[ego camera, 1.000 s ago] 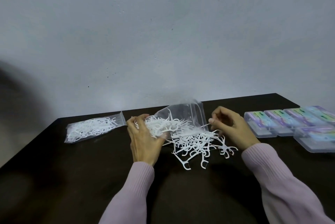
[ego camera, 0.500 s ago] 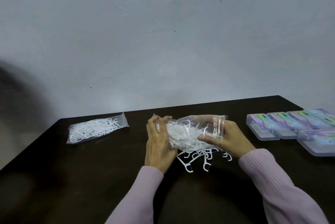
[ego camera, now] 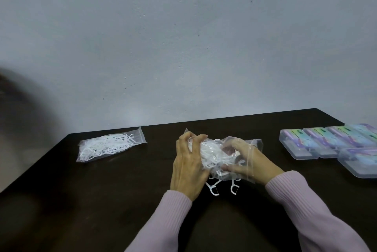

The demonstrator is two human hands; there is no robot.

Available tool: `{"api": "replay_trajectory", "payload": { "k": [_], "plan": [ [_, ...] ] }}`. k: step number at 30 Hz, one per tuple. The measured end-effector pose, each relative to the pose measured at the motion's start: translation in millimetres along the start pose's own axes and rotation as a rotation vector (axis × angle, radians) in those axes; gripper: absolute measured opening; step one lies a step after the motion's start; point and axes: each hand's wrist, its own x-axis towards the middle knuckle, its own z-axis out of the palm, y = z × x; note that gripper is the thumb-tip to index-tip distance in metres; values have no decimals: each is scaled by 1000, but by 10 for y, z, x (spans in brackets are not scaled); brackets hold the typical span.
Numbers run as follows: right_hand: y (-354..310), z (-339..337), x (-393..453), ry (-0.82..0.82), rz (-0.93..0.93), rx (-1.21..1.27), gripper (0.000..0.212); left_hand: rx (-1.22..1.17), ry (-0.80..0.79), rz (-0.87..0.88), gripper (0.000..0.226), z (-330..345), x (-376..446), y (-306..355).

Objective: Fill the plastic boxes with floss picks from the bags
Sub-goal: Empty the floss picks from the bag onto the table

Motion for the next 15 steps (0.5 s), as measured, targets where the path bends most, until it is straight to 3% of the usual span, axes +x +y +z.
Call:
{"api": "replay_trajectory", "payload": {
  "k": [11,15],
  "plan": [
    [66,-50,10,151,-40,67,17,1,18,-36,78,32,9,-76],
    [69,-70,13,192,10,112,23,19,29,-123,81,12,24,-148]
  ]
}}
